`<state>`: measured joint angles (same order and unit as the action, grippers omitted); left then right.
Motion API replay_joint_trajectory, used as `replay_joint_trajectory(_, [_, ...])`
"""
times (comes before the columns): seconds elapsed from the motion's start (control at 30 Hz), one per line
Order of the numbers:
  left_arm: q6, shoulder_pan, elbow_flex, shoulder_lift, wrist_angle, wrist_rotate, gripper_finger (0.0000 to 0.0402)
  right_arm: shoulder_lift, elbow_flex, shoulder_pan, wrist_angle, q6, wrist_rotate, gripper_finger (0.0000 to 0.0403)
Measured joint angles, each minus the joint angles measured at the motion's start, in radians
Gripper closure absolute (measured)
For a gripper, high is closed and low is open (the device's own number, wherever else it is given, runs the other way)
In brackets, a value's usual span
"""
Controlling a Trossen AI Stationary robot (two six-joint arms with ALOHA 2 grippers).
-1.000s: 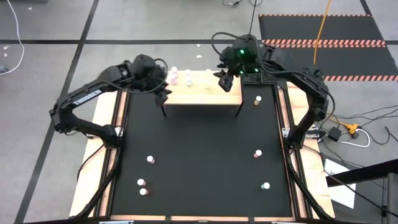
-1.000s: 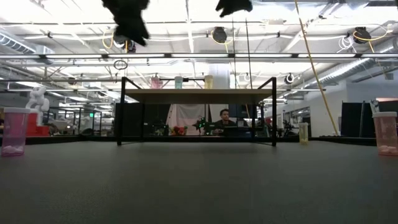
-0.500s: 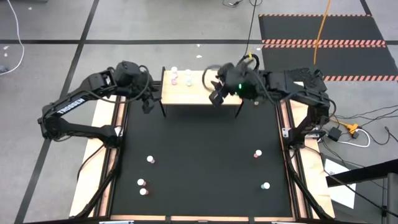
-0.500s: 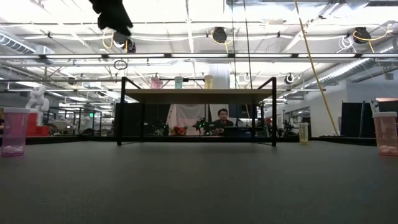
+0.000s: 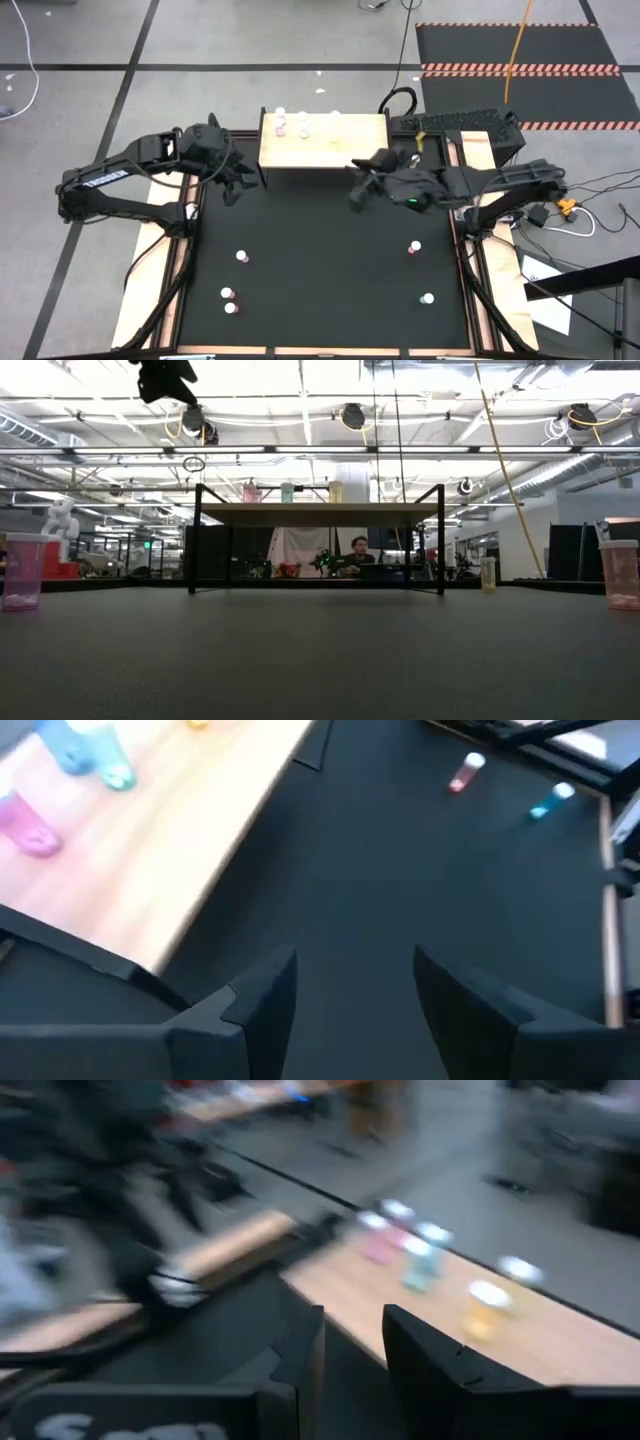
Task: Pick and place medicine bottles onto shelf by color
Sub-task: Put the violet pill bottle on the shelf aligned with the other violet pill bottles
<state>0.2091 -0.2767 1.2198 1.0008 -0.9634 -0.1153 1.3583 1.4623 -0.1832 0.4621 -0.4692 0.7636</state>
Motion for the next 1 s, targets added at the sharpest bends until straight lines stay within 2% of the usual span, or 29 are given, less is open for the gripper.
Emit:
replay_joint_trajectory(0.07, [0.068, 0.035, 0.000, 0.002, 0.001, 0.003, 0.0199, -0.078, -0.120, -0.016, -0.180, 0.081, -0.088, 0.0305])
replay_joint_trajectory(0.13, [0.151, 0.072, 0.000, 0.018, 0.022, 0.005, 0.0199, -0.147, -0.233, -0.020, -0.366, 0.116, -0.231, 0.0305])
replay_joint_trajectory(0.23, [0.268, 0.137, -0.001, 0.052, 0.082, 0.075, 0.0199, -0.227, -0.396, -0.021, -0.625, 0.098, -0.436, 0.0306])
replay_joint_trajectory(0.3, [0.335, 0.184, -0.001, 0.077, 0.135, 0.140, 0.0199, -0.261, -0.499, -0.029, -0.790, 0.034, -0.499, 0.0312])
replay_joint_trajectory(0.4, [0.395, 0.276, -0.001, 0.098, 0.165, 0.249, 0.0199, -0.303, -0.649, -0.056, -0.948, -0.026, -0.501, 0.0326])
replay_joint_trajectory(0.5, [0.511, 0.419, -0.007, 0.109, 0.115, 0.430, 0.0199, -0.322, -0.772, -0.072, -1.069, -0.051, -0.495, 0.0340])
replay_joint_trajectory(0.63, [0.757, 0.652, -0.075, 0.086, 0.082, 0.722, 0.0199, -0.324, -0.874, -0.088, -1.208, -0.069, -0.439, 0.0350])
replay_joint_trajectory(0.7, [0.898, 0.750, -0.132, 0.080, 0.069, 0.801, 0.0199, -0.325, -0.898, -0.089, -1.240, -0.073, -0.423, 0.0350])
replay_joint_trajectory(0.77, [1.028, 0.824, -0.197, 0.085, 0.076, 0.817, 0.0199, -0.324, -0.903, -0.089, -1.248, -0.069, -0.423, 0.0350])
replay_joint_trajectory(0.83, [1.118, 0.884, -0.267, 0.094, 0.083, 0.775, 0.0199, -0.325, -0.903, -0.089, -1.255, -0.062, -0.423, 0.0350])
replay_joint_trajectory(1.0, [1.251, 1.005, -0.406, 0.121, 0.092, 0.701, 0.0199, -0.325, -0.903, -0.085, -1.277, -0.022, -0.423, 0.0350])
